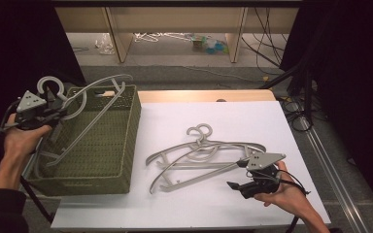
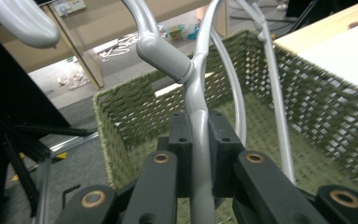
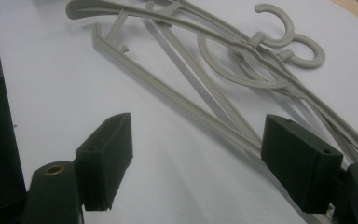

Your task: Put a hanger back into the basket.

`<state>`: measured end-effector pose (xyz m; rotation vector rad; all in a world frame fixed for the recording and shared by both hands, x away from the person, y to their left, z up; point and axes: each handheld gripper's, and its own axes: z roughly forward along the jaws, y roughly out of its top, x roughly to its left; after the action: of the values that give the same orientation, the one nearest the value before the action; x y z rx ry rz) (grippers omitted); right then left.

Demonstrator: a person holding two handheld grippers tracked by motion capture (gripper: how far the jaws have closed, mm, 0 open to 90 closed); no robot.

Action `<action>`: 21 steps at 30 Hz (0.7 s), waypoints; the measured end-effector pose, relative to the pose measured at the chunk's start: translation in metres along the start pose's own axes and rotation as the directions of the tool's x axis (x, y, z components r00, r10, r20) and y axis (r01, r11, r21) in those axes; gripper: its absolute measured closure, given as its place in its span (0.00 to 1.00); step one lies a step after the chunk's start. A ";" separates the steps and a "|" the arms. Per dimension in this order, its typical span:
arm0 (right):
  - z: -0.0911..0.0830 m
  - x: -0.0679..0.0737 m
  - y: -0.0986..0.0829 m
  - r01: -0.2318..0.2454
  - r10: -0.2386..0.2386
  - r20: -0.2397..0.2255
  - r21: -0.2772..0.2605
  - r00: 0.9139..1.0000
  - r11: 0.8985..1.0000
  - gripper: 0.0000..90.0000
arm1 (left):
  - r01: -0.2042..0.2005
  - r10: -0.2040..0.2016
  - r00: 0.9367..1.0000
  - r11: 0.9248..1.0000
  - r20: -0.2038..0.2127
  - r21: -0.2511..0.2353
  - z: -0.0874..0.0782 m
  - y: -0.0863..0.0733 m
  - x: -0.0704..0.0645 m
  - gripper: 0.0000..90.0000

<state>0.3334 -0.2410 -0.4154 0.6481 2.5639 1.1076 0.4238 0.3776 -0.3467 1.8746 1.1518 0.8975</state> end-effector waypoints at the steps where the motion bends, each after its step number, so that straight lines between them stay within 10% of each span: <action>1: 0.000 0.000 0.000 -0.002 0.002 -0.001 0.001 1.000 1.000 0.29 | -0.015 0.015 1.000 1.000 -0.002 0.019 0.002 -0.002 0.000 0.91; 14: 0.002 0.000 -0.001 0.010 -0.010 -0.007 0.002 1.000 1.000 0.29 | -0.039 0.037 0.999 0.991 0.018 0.131 0.029 -0.020 -0.009 0.90; 21: 0.001 0.000 -0.001 0.007 -0.007 -0.008 0.005 1.000 1.000 0.29 | -0.097 0.091 0.995 0.966 0.035 0.238 0.046 -0.029 -0.018 0.89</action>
<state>0.3335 -0.2410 -0.4174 0.6367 2.5750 1.1043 0.4452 0.3594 -0.3970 2.1449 1.2088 0.8138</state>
